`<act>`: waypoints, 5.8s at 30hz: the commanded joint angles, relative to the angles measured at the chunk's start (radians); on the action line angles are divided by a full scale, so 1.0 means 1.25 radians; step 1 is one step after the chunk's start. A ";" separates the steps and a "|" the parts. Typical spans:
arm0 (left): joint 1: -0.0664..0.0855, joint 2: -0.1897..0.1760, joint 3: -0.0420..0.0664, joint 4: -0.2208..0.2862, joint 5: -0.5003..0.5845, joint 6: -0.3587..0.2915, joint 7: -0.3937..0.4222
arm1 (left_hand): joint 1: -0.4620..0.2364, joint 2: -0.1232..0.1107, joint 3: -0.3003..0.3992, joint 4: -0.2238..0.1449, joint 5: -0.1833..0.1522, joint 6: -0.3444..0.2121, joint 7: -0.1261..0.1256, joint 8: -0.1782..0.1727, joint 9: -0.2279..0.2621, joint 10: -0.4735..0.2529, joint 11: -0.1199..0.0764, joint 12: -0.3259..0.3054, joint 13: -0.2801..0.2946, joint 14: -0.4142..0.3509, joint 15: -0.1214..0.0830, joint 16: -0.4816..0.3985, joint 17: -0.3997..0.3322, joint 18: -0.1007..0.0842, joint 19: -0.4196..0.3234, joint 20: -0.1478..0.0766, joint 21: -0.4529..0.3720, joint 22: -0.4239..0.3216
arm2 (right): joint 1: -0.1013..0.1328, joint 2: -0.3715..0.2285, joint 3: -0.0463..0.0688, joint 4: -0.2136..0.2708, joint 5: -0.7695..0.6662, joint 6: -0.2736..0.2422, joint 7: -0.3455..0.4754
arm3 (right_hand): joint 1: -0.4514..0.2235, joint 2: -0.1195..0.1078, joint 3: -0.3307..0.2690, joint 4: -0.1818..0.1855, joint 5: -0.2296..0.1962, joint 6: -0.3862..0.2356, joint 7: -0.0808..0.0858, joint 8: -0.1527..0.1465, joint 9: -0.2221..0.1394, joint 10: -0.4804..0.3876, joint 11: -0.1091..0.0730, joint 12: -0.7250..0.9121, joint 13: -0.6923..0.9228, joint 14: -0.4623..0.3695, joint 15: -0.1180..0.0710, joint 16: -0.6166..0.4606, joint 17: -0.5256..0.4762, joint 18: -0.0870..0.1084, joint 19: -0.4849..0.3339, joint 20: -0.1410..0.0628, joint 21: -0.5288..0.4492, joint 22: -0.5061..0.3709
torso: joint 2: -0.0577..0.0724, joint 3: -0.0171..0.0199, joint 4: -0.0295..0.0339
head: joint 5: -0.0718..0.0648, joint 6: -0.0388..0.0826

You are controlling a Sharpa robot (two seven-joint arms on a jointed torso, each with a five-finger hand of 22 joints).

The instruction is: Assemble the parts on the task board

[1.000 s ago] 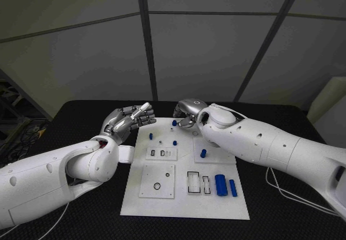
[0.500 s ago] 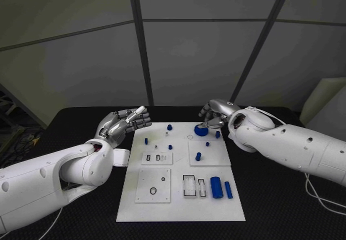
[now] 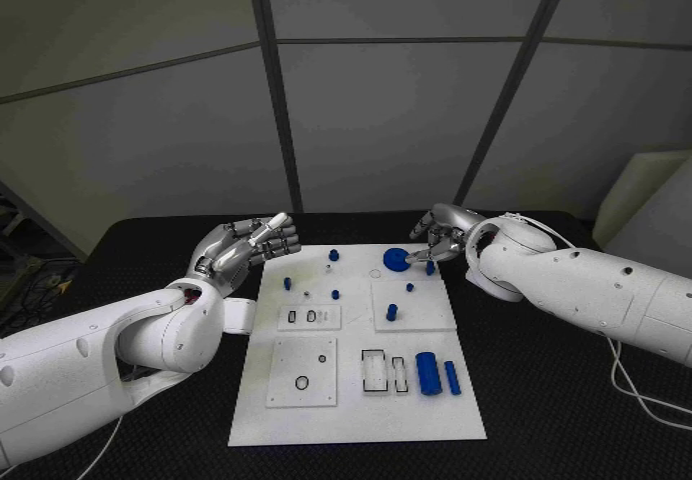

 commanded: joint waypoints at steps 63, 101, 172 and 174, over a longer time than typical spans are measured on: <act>0.001 0.007 0.001 -0.012 -0.009 0.018 -0.006 | 0.000 0.000 0.000 -0.008 0.002 0.000 0.031 -0.006 -0.001 0.000 0.004 -0.005 -0.001 -0.001 0.003 -0.006 -0.001 -0.017 0.003 -0.002 -0.003 -0.002 | 0.001 0.068 0.000 0.080 -0.175 -0.061 -0.055 | 0.048 0.099 0.067 -0.114 0.074 0.144 -0.019 0.023 0.029 0.155 -0.018 0.616 0.620 0.059 -0.009 0.102 0.204 -0.024 0.083 -0.010 0.021 0.210 | 0.002 0.0014 0.0012 | 0.013 -0.015; 0.001 0.013 0.001 -0.015 -0.012 0.016 -0.006 | 0.000 0.001 -0.001 -0.009 0.002 0.000 0.032 -0.007 -0.001 0.000 0.004 -0.007 -0.001 -0.002 0.004 -0.006 -0.001 -0.017 0.002 -0.002 -0.003 -0.003 | 0.001 0.248 -0.046 -0.020 -0.269 -0.020 -0.077 | 0.034 0.102 0.069 -0.116 0.082 0.144 -0.019 0.016 0.031 0.153 -0.019 0.613 0.618 0.058 -0.011 0.099 0.197 -0.024 0.083 -0.013 0.021 0.210 | 0.003 0.0021 0.0007 | 0.028 -0.028; 0.003 0.007 0.001 -0.037 -0.012 0.016 -0.005 | 0.000 0.002 -0.003 -0.014 0.002 0.000 0.032 -0.009 -0.001 0.001 0.004 -0.009 0.000 -0.004 0.004 -0.006 -0.001 -0.017 0.002 -0.002 -0.004 -0.004 | -0.017 -0.092 -0.049 0.024 0.142 -0.079 0.292 | 0.019 0.060 0.079 -0.148 0.068 0.044 0.003 0.001 0.003 0.114 0.001 0.548 0.569 0.054 0.006 0.088 0.184 -0.024 0.083 0.003 0.021 0.210 | -0.002 0.0113 -0.0179 | 0.005 -0.023; 0.003 0.009 0.001 -0.038 -0.012 0.017 -0.005 | 0.000 0.002 -0.003 -0.014 0.002 0.000 0.032 -0.009 -0.001 0.001 0.004 -0.009 0.000 -0.004 0.004 -0.006 -0.001 -0.017 0.002 -0.002 -0.004 -0.004 | -0.019 -0.087 -0.049 0.012 0.142 -0.070 0.290 | 0.019 0.060 0.079 -0.149 0.069 0.043 0.003 0.001 0.003 0.113 0.001 0.548 0.569 0.054 0.006 0.088 0.184 -0.024 0.083 0.003 0.021 0.210 | -0.002 0.0109 -0.0173 | 0.005 -0.025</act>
